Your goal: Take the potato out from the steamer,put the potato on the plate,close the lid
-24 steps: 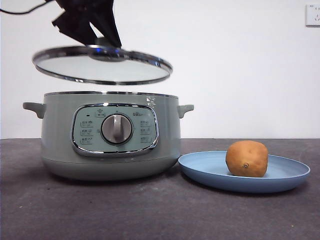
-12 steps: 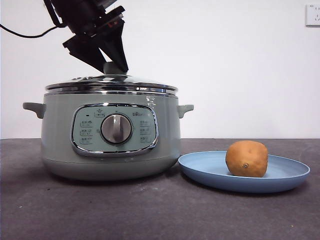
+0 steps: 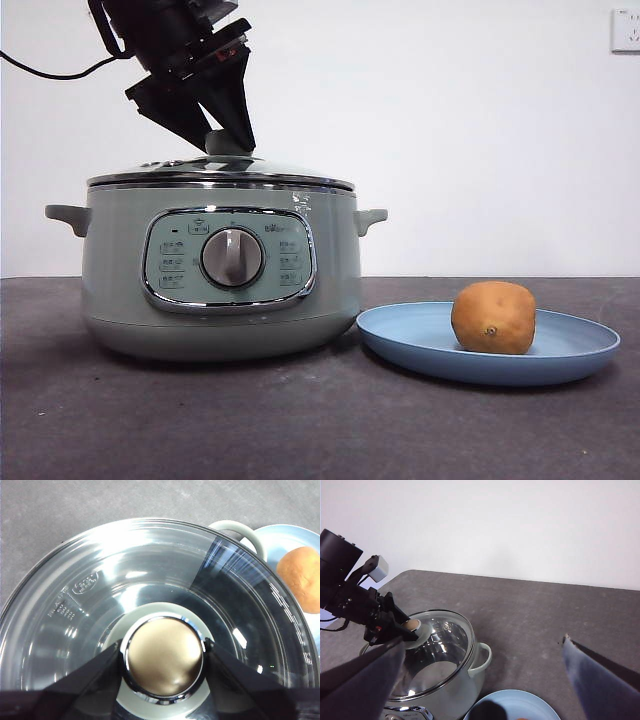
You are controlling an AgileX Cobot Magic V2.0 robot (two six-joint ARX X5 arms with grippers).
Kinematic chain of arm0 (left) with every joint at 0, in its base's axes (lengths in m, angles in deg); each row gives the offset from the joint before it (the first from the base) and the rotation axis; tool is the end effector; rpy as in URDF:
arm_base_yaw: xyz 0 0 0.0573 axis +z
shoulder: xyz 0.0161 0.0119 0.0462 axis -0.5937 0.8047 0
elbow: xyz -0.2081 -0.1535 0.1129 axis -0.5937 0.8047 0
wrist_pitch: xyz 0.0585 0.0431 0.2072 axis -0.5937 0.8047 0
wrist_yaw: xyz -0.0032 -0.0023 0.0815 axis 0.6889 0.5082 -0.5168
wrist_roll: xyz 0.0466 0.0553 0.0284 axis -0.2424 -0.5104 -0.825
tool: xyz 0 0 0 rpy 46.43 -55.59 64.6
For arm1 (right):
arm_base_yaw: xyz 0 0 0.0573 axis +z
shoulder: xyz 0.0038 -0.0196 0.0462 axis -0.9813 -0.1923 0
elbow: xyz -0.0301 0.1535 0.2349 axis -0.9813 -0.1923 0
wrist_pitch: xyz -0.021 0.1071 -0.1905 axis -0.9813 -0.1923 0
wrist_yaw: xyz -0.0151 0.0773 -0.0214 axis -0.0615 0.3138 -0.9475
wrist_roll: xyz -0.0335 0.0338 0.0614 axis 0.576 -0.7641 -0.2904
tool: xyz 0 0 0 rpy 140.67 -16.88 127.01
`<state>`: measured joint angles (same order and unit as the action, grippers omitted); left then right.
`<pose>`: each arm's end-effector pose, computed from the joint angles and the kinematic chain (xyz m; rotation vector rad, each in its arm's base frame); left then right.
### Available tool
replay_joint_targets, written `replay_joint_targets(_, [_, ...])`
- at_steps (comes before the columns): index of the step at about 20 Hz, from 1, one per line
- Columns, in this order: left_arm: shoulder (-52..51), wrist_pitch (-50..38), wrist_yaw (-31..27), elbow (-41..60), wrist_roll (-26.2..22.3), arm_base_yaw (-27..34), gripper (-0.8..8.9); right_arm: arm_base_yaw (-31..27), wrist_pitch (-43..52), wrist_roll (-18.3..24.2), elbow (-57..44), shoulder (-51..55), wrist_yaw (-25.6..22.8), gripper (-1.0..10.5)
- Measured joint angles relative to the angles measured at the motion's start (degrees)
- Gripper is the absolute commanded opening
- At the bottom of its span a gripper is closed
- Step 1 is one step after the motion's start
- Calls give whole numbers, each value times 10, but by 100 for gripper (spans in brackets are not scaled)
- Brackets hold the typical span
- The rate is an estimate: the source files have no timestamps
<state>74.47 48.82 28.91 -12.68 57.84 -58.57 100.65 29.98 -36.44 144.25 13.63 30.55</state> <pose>0.3246 -0.1478 0.3155 0.2651 0.8488 -0.6755 0.1031 0.0479 0.4058 0.0615 0.2096 0.4707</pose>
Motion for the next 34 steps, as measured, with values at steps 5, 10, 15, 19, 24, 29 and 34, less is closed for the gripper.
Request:
replay_joint_targets(5, [0, 2, 0, 0, 0, 0, 555, 0, -5, 0, 0, 0, 0, 629])
replay_joint_targets(10, [0, 5, 0, -6, 5, 0, 559, 0, -37, 0, 0, 0, 2, 629])
replay_joint_targets(15, [-19, 32, 0, -6, 7, 0, 559, 0, -71, 0, 0, 0, 3, 629])
replay_joint_targets(19, [-94, 72, 3, -6, 16, 0, 558, 0, -113, 0, 0, -4, 60, 626])
replay_joint_targets(24, [-213, 178, 40, -7, 31, 0, 557, 0, -216, 0, 0, -31, 161, 626])
replay_joint_targets(29, [-281, 268, 82, -7, 32, 0, 191, 0, -274, 0, 0, -54, 240, 453])
replay_joint_targets(34, [-295, 291, 94, -7, 34, 0, -9, 0, -292, 2, 0, -57, 241, -8])
